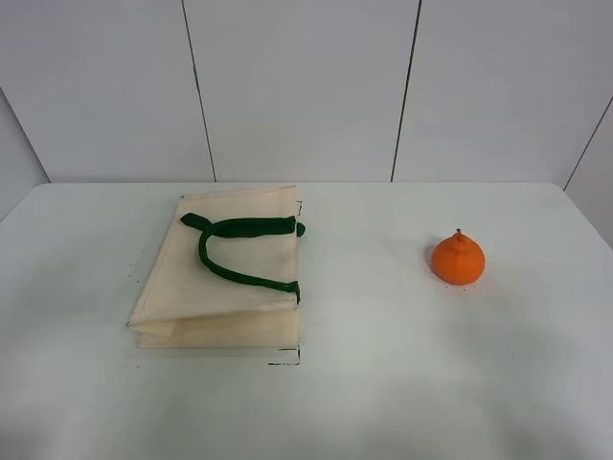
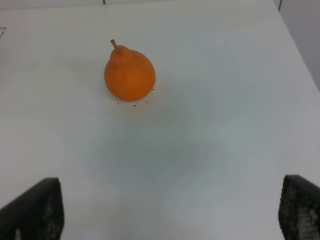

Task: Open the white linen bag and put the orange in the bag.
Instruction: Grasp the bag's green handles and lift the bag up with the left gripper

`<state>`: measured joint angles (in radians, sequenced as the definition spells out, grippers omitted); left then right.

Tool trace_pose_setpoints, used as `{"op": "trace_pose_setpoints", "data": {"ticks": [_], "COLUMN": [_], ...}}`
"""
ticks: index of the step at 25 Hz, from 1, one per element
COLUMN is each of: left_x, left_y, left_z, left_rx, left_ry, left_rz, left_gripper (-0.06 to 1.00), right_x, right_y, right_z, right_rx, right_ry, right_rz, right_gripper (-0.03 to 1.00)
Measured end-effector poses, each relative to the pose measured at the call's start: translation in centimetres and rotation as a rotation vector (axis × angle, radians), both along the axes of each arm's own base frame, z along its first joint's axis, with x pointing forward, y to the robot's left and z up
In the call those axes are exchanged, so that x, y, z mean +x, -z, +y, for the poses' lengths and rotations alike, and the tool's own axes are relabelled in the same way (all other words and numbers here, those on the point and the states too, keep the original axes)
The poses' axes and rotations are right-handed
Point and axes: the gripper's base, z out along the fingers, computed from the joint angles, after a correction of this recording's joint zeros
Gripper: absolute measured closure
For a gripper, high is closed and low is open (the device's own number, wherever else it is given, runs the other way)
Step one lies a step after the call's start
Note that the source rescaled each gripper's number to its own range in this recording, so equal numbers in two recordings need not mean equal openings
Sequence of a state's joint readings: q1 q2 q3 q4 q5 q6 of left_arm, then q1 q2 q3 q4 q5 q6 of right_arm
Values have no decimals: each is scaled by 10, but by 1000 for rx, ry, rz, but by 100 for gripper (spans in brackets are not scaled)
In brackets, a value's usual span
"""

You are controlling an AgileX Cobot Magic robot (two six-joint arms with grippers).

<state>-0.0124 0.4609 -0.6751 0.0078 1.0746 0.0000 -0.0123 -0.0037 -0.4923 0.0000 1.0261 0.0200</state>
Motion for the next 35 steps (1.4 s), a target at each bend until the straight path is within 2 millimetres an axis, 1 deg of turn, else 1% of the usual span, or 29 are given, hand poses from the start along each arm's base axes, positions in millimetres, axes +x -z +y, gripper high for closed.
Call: {"op": "trace_pose_setpoints", "data": {"ticks": [1, 3, 6, 8, 11, 14, 16, 18, 20, 21, 24, 26, 28, 30, 32, 35], "left_x": [12, 48, 105, 145, 206, 259, 289, 316, 336, 344, 360, 367, 372, 376, 380, 384], "left_y": [-4, -11, -11, -3, 13, 31, 42, 52, 61, 66, 80, 89, 102, 115, 132, 152], "left_z": [0, -1, -1, -2, -3, -4, -8, -18, -33, -44, -81, -105, -124, -134, -135, -133], "left_rx": [0, 2, 3, 4, 5, -10, -27, -35, -46, -50, -57, -51, -45, -31, -23, -15], "left_ry": [0, 0, 0, 1, 1, -17, -33, -41, -44, -41, -13, 18, 30, 32, 15, -6], "left_rz": [40, 130, 239, 318, 415, 468, 483, 487, 488, 489, 492, 488, 496, 504, 527, 556], "left_gripper": [-6, -5, -5, -5, -5, -5, -5, -5, -5, -5, -5, -5, -5, -5, -5, -5], "right_x": [0, 0, 0, 0, 0, 0, 0, 0, 0, 0, 0, 0, 0, 0, 0, 0], "right_y": [0, 0, 0, 0, 0, 0, 0, 0, 0, 0, 0, 0, 0, 0, 0, 0], "right_z": [0, 0, 0, 0, 0, 0, 0, 0, 0, 0, 0, 0, 0, 0, 0, 0], "right_rx": [0, 0, 0, 0, 0, 0, 0, 0, 0, 0, 0, 0, 0, 0, 0, 0], "right_ry": [0, 0, 0, 0, 0, 0, 0, 0, 0, 0, 0, 0, 0, 0, 0, 0], "right_rz": [0, 0, 0, 0, 0, 0, 0, 0, 0, 0, 0, 0, 0, 0, 0, 0], "right_gripper": [2, 2, 2, 2, 2, 2, 2, 2, 2, 2, 2, 2, 2, 2, 2, 2]}}
